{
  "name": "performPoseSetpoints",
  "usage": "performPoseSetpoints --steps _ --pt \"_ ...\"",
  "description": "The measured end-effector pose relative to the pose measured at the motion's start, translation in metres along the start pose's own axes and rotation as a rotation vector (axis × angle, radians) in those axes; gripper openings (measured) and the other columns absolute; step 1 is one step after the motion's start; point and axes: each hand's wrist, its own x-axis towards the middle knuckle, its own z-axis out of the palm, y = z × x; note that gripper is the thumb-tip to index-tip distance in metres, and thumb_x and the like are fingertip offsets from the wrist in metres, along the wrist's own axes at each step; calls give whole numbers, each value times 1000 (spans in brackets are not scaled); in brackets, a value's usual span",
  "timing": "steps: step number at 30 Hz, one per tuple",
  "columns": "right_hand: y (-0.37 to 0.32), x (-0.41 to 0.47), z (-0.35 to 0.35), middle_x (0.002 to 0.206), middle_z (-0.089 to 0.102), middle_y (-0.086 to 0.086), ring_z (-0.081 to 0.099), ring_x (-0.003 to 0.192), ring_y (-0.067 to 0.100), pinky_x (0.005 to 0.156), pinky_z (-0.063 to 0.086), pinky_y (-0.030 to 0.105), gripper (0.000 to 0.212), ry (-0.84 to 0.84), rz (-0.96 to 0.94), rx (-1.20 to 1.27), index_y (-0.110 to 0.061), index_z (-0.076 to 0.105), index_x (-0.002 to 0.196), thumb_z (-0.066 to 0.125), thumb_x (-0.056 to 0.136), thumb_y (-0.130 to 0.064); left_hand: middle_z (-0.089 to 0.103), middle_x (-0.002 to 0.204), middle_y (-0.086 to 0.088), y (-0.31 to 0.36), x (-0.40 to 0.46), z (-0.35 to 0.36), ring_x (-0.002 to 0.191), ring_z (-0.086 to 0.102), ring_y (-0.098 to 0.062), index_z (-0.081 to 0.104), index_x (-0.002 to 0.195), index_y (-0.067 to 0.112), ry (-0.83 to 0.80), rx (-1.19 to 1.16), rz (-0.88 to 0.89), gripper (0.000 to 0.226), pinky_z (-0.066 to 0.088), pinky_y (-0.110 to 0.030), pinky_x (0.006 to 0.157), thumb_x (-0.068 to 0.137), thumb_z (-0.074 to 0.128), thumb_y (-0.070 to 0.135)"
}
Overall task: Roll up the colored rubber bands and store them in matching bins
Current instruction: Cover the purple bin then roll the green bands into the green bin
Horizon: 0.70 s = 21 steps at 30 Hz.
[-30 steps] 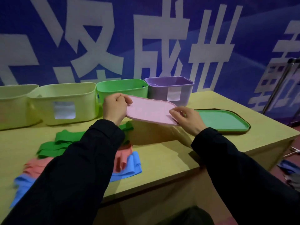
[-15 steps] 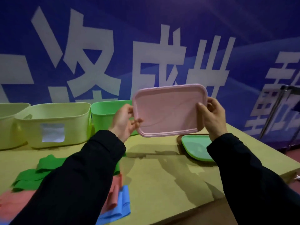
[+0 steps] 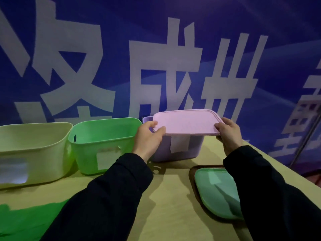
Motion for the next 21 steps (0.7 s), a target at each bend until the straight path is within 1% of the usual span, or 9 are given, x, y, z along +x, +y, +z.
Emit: performPoseSetpoints --steps 2,5,7,9,11,14,17,19,21 --pt "4 14 13 131 61 7 58 116 26 91 52 36 44 20 -10 -59 -10 53 140 53 96 -13 58 138 -6 -7 3 6 121 57 -21 59 136 9 -9 192 118 45 46 -39 109 94 68 23" --pt "8 28 32 135 57 5 53 119 22 95 48 34 46 8 -41 -117 -11 51 142 55 96 -15 45 152 -7 -21 5 14 137 44 -26 52 143 13 34 662 343 47 33 -38 116 98 59 24" --pt "11 34 39 139 55 4 52 121 22 101 48 38 51 9 -81 -130 -15 48 145 56 94 -19 43 153 -4 -32 5 18 127 47 -28 49 142 20 117 952 441 44 38 -43 105 99 53 28" --pt "13 38 43 141 54 3 51 123 22 105 48 43 52 3 -107 -150 -17 47 145 56 94 -21 54 140 -1 -38 8 20 104 52 -29 57 128 24 192 1120 504 32 41 -44 85 96 55 30" --pt "17 44 46 140 55 5 50 122 22 108 46 44 49 -19 -114 -204 -13 48 145 53 96 -18 64 123 0 -42 13 19 89 50 -28 63 116 25 228 1174 530 23 39 -42 74 93 60 27" --pt "28 46 47 124 59 9 50 108 20 100 46 38 36 -53 -72 -269 -7 56 135 49 100 -15 68 112 1 -48 13 16 88 48 -27 67 110 28 226 1209 539 28 34 -40 72 85 69 16" --pt "36 49 50 116 58 6 49 106 19 95 46 36 33 -76 -52 -295 -7 59 131 48 102 -17 68 122 -1 -51 12 12 107 52 -31 66 116 30 183 1219 515 31 35 -45 86 87 67 21" --pt "38 51 52 114 57 3 50 106 20 92 45 35 32 -86 -52 -292 -9 60 130 49 102 -20 62 134 -3 -51 12 10 124 49 -32 59 128 30 143 1224 460 32 30 -51 100 98 52 36" --pt "39 54 53 117 61 5 54 105 20 88 46 34 30 -106 -58 -331 -10 61 124 52 100 -26 54 144 -2 -51 14 10 134 43 -31 51 136 30 99 1219 416 39 19 -54 110 103 34 44"
